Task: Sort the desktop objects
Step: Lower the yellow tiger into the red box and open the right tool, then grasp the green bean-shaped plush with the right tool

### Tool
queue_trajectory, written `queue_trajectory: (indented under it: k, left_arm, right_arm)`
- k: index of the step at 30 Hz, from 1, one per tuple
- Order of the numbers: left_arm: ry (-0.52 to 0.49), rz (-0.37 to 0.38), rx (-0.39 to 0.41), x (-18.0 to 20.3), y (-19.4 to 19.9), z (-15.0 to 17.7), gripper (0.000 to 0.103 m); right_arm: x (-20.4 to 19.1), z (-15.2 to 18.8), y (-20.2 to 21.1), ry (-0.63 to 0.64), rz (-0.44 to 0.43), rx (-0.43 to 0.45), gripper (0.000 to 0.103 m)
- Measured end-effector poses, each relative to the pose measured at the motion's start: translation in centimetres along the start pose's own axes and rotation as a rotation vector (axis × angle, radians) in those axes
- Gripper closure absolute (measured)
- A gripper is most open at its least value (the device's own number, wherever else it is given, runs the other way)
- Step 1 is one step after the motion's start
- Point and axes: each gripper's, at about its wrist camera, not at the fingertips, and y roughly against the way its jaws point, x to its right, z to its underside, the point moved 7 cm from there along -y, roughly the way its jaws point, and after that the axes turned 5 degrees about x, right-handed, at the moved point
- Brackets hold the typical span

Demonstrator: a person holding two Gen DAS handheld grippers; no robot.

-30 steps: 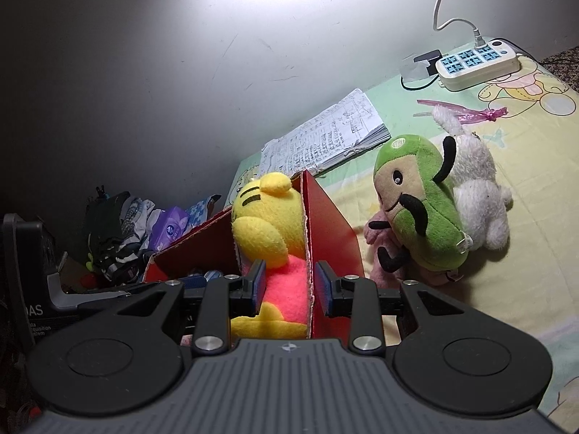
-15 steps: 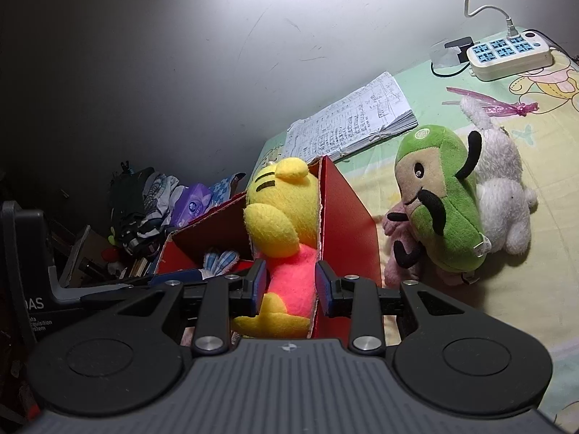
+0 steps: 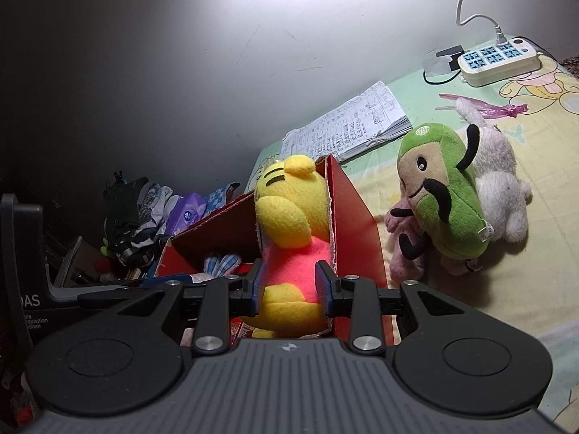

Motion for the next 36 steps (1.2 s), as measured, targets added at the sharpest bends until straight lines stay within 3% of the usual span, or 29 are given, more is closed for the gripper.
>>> queue_trajectory:
  k: [12,16,19,21,28,33,36]
  left_arm:
    - [-0.017,0.029,-0.016,-0.3,-0.1,0.6,0.005]
    - [0.006,0.0,0.012,-0.1,0.7,-0.1,0.006]
    - [-0.001,-0.019,0.038,0.7,1.3,-0.8,0.015]
    - [0.009,-0.023,0.051,1.3,1.7,-1.2,0.015]
    - [0.052,0.103,0.133,6.0,3.9,-3.0,0.015]
    - [0.07,0.251,0.143,11.4,3.3,-3.8,0.014]
    - [0.038,0.24,0.128,14.5,1.8,-3.8,0.014]
  right_arm:
    - [0.6,1.7,1.5,-0.067,0.078,0.095,0.069]
    - [1.3,1.2,1.7,-0.072,0.068,0.095,0.069]
    - [2.0,0.5,1.6,-0.08,0.048,0.083,0.069]
    - [2.6,0.0,1.8,-0.084,0.027,0.077,0.069]
    - [6.6,-2.0,2.3,-0.09,0.002,0.038,0.069]
    - [11.1,-3.5,2.8,-0.148,0.006,0.019,0.069]
    - [13.2,-4.8,2.8,-0.153,0.0,0.01,0.066]
